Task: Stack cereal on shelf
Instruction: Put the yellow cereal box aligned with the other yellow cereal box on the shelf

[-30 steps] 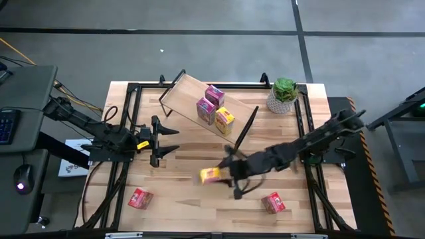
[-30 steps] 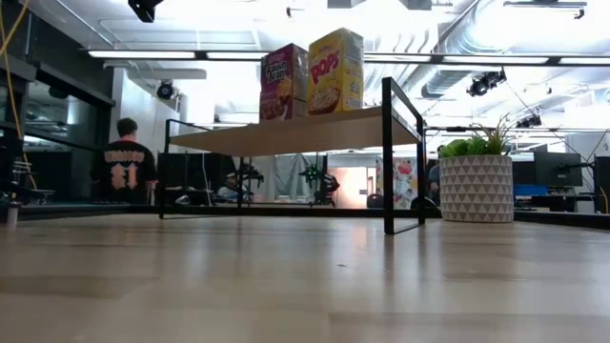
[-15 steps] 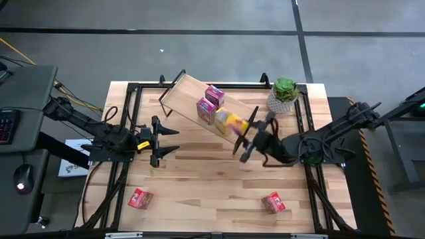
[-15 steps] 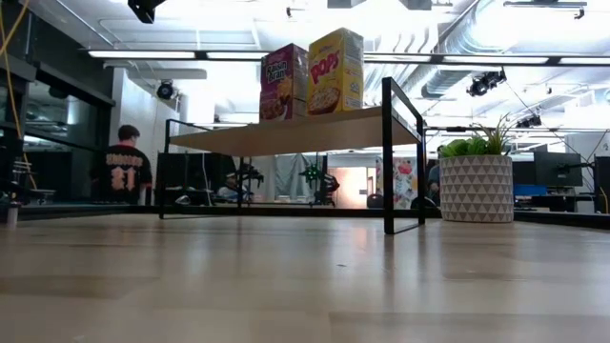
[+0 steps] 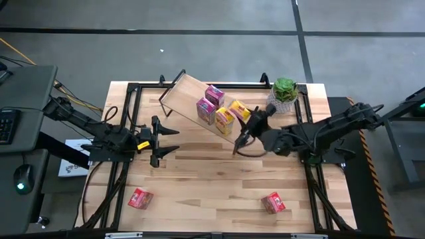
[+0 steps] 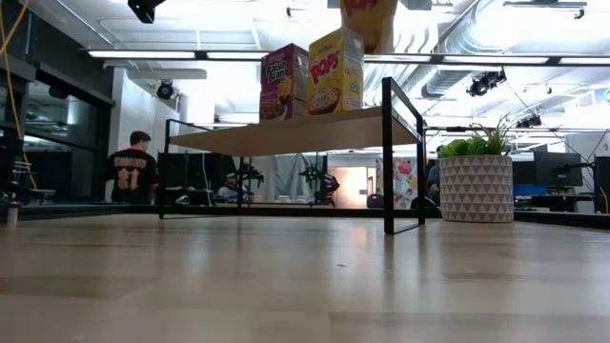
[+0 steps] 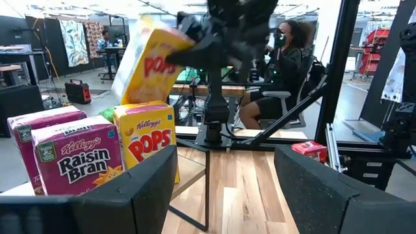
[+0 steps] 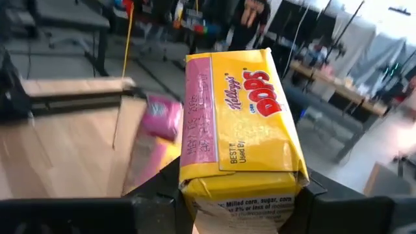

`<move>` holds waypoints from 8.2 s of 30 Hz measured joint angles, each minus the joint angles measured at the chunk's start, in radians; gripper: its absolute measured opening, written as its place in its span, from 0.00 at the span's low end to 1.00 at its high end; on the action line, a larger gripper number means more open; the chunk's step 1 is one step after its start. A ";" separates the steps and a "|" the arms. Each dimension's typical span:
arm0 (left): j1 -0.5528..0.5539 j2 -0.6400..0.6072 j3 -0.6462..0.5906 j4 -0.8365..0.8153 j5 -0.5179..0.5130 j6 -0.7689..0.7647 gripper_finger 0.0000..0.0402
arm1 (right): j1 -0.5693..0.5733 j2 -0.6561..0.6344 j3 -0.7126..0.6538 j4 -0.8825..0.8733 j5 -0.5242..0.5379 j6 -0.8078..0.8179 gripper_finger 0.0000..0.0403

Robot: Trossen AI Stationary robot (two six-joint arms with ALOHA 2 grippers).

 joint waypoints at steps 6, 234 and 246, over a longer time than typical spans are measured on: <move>0.000 0.000 0.000 0.000 0.000 0.000 0.62 | -0.071 0.000 0.000 -0.107 -0.026 0.080 0.35; 0.001 0.005 0.000 -0.023 0.000 0.044 0.62 | -0.241 -0.275 -0.507 0.181 -0.697 0.140 0.03; 0.001 0.005 0.000 -0.013 0.000 0.044 0.62 | -0.281 -0.269 -0.507 0.162 -0.641 0.090 0.01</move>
